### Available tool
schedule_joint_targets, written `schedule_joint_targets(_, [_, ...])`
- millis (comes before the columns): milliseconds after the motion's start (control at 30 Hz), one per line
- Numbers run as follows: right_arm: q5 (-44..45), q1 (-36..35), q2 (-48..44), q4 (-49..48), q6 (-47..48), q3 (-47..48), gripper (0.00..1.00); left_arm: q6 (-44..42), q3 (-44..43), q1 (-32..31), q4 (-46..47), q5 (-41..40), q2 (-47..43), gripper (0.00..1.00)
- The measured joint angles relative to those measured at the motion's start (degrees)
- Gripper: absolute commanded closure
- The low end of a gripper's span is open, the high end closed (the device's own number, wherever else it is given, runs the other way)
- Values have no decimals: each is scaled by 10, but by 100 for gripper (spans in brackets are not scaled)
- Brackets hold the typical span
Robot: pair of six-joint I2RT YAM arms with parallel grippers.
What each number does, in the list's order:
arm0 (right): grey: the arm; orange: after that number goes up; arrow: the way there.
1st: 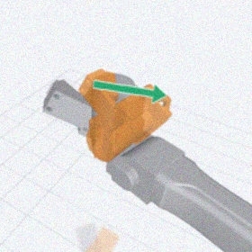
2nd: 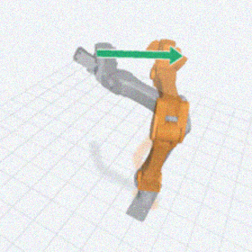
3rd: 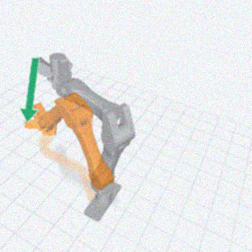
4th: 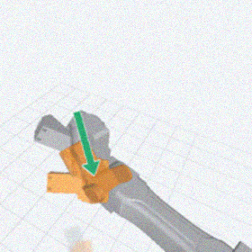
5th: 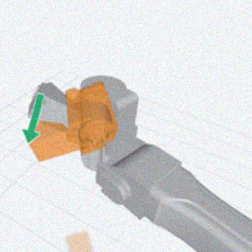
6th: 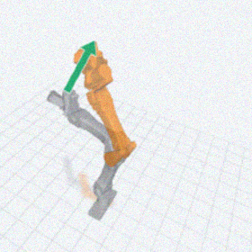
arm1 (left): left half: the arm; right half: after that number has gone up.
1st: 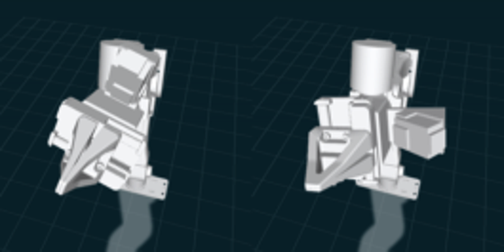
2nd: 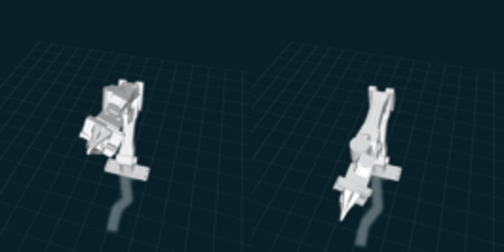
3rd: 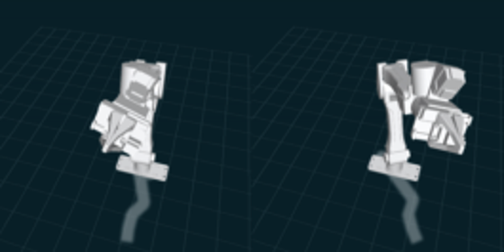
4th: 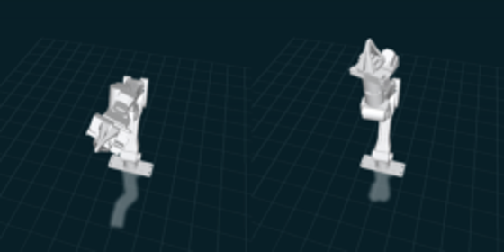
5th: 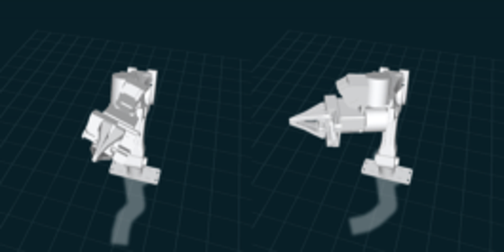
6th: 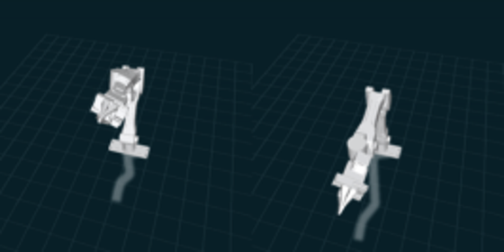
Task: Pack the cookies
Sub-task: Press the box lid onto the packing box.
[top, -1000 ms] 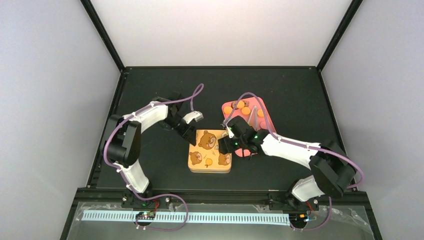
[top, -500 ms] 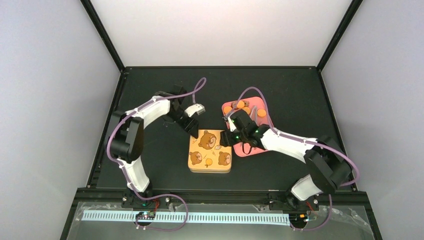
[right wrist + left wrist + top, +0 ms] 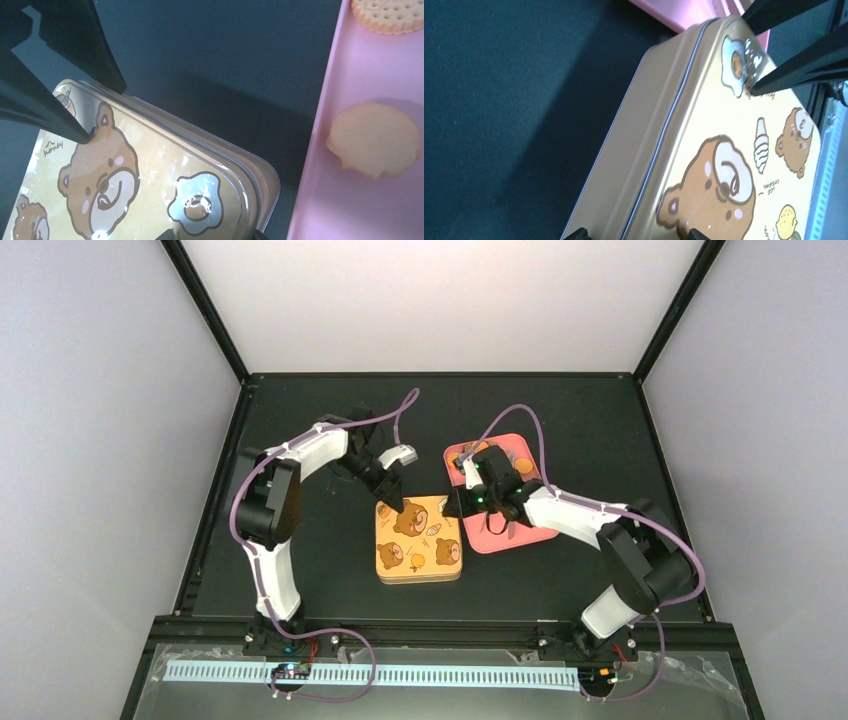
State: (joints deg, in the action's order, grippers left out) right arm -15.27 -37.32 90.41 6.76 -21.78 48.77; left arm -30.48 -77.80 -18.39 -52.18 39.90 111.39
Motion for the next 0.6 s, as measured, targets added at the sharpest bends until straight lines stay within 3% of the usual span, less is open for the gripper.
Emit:
schedule_joint_targets(133, [-23,10,13,-14,-4,5,65,-10,-16,1,-5,21,11,65])
schedule_joint_targets(333, [-35,14,24,-16,-10,16,64,-20,-20,4,-7,34,12,73])
schedule_joint_targets(467, [-32,13,26,-14,-12,18,37,-23,-29,4,-10,41,17,80])
schedule_joint_targets(600, [-1,8,1,12,9,8,31,-23,-43,4,-19,50,27,82])
